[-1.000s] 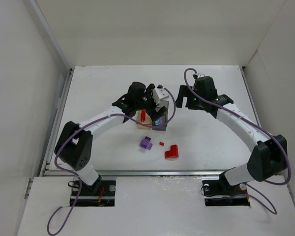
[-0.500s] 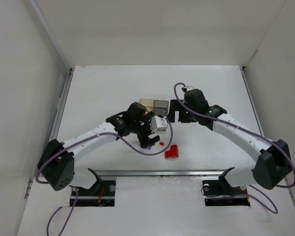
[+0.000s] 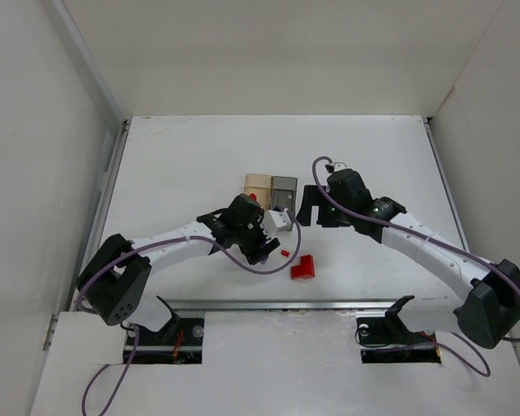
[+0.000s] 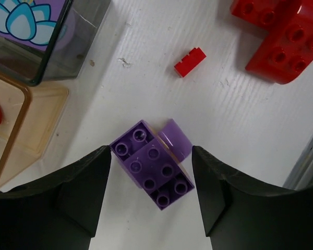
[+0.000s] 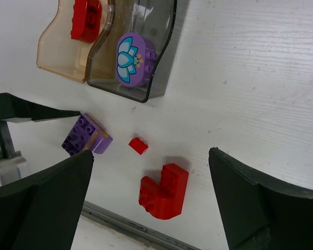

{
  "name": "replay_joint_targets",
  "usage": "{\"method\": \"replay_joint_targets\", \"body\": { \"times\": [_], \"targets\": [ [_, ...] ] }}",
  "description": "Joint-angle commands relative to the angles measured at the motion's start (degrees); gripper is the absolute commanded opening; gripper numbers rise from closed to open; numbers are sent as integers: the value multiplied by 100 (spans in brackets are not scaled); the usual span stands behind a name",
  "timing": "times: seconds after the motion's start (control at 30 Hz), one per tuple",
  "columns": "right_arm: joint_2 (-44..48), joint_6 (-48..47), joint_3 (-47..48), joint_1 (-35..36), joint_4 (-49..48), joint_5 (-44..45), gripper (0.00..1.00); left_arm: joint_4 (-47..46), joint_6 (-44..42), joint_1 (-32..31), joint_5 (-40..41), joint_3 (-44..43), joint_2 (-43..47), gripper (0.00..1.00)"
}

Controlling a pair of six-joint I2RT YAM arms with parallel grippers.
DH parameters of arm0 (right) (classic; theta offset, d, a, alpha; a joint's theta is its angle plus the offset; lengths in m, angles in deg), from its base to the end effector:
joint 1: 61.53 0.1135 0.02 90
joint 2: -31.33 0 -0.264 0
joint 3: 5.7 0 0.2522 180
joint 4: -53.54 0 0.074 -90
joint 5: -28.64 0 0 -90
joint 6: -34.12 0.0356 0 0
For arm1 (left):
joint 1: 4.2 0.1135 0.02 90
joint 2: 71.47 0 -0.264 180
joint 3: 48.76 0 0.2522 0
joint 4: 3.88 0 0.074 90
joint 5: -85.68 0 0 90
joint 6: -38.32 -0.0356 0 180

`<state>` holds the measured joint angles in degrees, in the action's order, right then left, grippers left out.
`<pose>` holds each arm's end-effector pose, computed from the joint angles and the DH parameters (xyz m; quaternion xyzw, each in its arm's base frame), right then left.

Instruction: Sort the legos into containers by color

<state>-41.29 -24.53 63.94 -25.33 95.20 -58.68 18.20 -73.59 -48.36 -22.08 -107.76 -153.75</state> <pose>0.2196 0.1587 0.2754 -0.0300 0.9220 0.1964 0.3324 0.2019 -0.2112 0.1987 0.5474 0.7343 -0.2125 0.3406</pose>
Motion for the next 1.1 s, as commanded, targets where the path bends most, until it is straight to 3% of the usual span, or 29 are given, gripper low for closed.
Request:
{"method": "replay_joint_targets", "body": {
  "times": [0.0,0.07,0.27,0.37,0.47,0.77,0.83,0.93,1.07],
  "targets": [
    [274,108,-51,36,-101,154,96,-331,196,-5,80,41,-103,59],
    [275,108,-51,36,-101,206,96,-252,248,-5,18,-29,-314,52],
    [327,108,-51,36,-39,260,96,-243,319,-5,282,85,-377,48],
    [327,47,63,36,14,260,96,-103,258,-5,230,85,-376,31],
    [275,-6,125,36,14,312,96,-49,258,-5,159,33,-324,0],
    [590,-700,301,36,-12,260,96,837,258,143,-288,-863,212,0],
    [1055,-1016,143,36,-205,120,96,891,520,320,-691,-1162,466,0],
    [1811,-1358,-373,36,-1133,-616,96,717,1282,680,-816,-1934,669,0],
    [2349,-1972,-683,264,-1962,-918,94,286,2196,926,-895,-2471,669,0]
  ]
}}
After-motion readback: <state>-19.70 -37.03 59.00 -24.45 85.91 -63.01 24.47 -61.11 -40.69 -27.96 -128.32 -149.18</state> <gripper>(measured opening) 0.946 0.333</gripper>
